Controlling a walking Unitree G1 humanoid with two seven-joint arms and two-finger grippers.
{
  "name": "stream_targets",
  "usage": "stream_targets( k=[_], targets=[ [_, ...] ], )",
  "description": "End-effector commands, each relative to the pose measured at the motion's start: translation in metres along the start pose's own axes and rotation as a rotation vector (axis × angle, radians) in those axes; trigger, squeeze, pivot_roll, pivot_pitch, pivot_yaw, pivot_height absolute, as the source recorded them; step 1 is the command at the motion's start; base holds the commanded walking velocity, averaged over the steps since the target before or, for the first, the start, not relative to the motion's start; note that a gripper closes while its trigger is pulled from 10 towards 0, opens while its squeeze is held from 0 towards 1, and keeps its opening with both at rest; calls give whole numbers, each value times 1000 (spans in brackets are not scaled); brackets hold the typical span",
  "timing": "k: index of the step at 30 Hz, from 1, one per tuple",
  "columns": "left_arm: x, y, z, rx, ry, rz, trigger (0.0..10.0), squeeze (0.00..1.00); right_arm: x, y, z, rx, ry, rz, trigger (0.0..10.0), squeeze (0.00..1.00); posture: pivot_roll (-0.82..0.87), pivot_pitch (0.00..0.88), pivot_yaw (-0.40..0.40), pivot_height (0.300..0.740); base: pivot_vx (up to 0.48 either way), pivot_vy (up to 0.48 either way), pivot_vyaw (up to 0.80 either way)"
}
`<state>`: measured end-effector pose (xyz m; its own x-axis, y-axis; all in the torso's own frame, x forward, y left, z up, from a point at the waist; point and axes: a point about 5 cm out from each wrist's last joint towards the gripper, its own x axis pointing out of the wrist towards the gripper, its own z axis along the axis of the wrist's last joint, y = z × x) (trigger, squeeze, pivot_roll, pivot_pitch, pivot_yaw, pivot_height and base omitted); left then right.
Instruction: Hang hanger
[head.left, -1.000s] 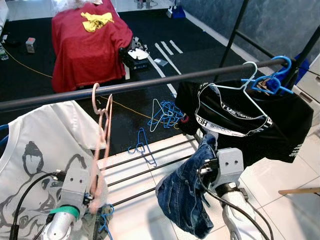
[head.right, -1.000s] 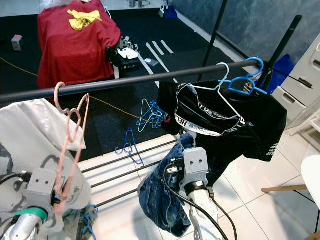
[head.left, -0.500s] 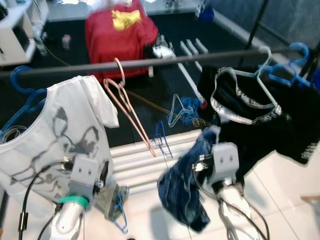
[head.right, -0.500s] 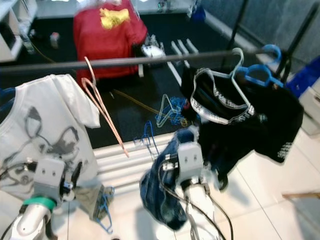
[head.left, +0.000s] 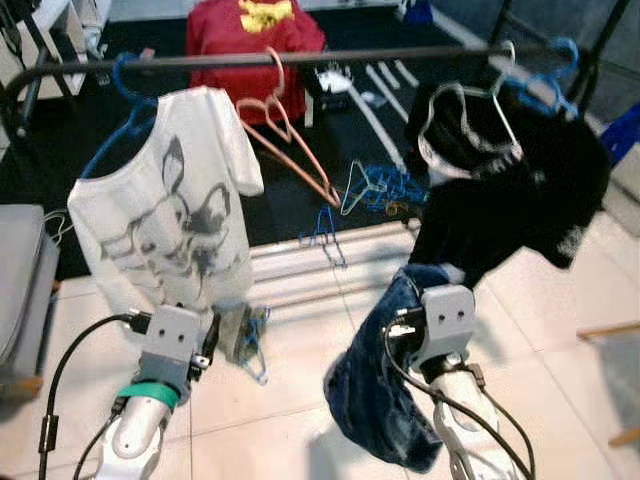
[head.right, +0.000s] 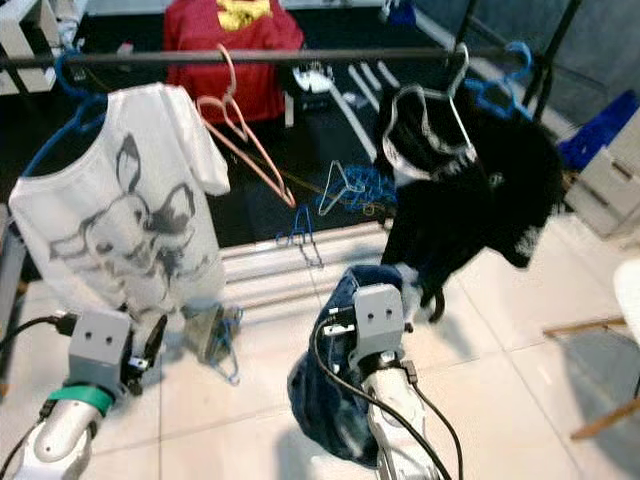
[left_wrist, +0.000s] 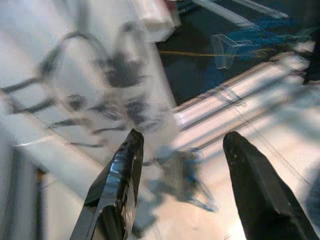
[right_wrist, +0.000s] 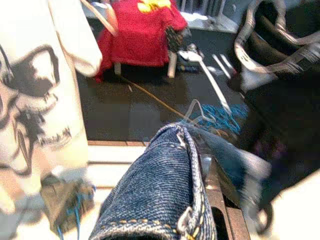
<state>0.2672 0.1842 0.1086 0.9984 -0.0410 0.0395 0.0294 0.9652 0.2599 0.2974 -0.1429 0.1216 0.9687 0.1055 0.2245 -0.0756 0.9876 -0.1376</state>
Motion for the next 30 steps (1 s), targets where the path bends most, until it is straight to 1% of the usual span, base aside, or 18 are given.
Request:
stream_targets(
  k=[1, 4, 6, 8, 9, 11, 12, 14, 16, 17, 18, 21, 23, 24, 25, 27, 29, 30],
  targets=[
    [-1, -1, 0, 6, 14, -14, 10000, 0, 2, 0, 5, 23, -25, -10, 10000, 0, -77, 133, 31, 740, 0, 0, -800],
    [0, -4, 2, -18, 29, -22, 10000, 0, 5, -1, 6, 35, -24, -14, 10000, 0, -74, 133, 30, 740, 0, 0, -800],
    [0, -4, 2, -18, 29, -22, 10000, 0, 5, -1, 6, 35, -24, -14, 10000, 0, -74, 133, 30, 740, 0, 0, -800],
    [3, -6, 6, -69, 50, -20, 10000, 0, 7, -2, 8, 37, -31, -15, 10000, 0, -72, 132, 32, 740, 0, 0, -800],
    [3, -6, 6, -69, 50, -20, 10000, 0, 7, -2, 8, 37, -31, -15, 10000, 0, -72, 132, 32, 740, 0, 0, -800],
    [6, -5, 13, -116, 49, -10, 10000, 0, 12, -3, 12, 35, -48, -16, 10000, 0, -71, 133, 33, 740, 0, 0, -800],
    [6, -5, 13, -116, 49, -10, 10000, 0, 12, -3, 12, 35, -48, -16, 10000, 0, -71, 133, 33, 740, 0, 0, -800],
    [8, -5, 19, -141, 37, -9, 10000, 0, 15, -3, 17, 30, -69, -9, 10000, 0, -67, 132, 34, 740, 0, 0, -800],
    [12, -5, 31, -174, 15, -13, 10000, 0, 20, 0, 29, 21, -114, 13, 10000, 0, -64, 130, 34, 740, 0, 0, -800],
    [12, -5, 31, -174, 15, -13, 10000, 0, 20, 0, 29, 21, -114, 13, 10000, 0, -64, 130, 34, 740, 0, 0, -800],
    [15, -5, 37, -184, 6, -14, 10000, 0, 24, 3, 36, 20, -140, 26, 10000, 0, -63, 129, 34, 740, 0, 0, -800],
    [16, -6, 41, -188, 3, -16, 10000, 0, 26, 4, 41, 20, -155, 34, 10000, 0, -62, 128, 34, 740, 0, 0, -800],
    [24, -8, 60, -164, -53, -22, 10000, 0, 35, 10, 57, 43, -209, 54, 10000, 0, -55, 119, 38, 740, 0, 0, -800],
    [24, -8, 60, -164, -53, -22, 10000, 0, 35, 10, 57, 43, -209, 54, 10000, 0, -55, 119, 38, 740, 0, 0, -800],
    [29, -7, 67, -158, -71, -9, 10000, 0, 39, 12, 64, 56, -230, 60, 10000, 0, -53, 116, 41, 740, 0, 0, -800],
    [29, -7, 67, -158, -71, -9, 10000, 0, 39, 12, 64, 56, -230, 60, 10000, 0, -53, 116, 41, 740, 0, 0, -800],
    [36, -5, 74, -149, -67, 3, 10000, 0, 44, 14, 73, 68, -255, 65, 10000, 0, -44, 115, 46, 740, 0, 0, -800],
    [36, -5, 74, -149, -67, 3, 10000, 0, 44, 14, 73, 68, -255, 65, 10000, 0, -44, 115, 46, 740, 0, 0, -800]
  ],
)
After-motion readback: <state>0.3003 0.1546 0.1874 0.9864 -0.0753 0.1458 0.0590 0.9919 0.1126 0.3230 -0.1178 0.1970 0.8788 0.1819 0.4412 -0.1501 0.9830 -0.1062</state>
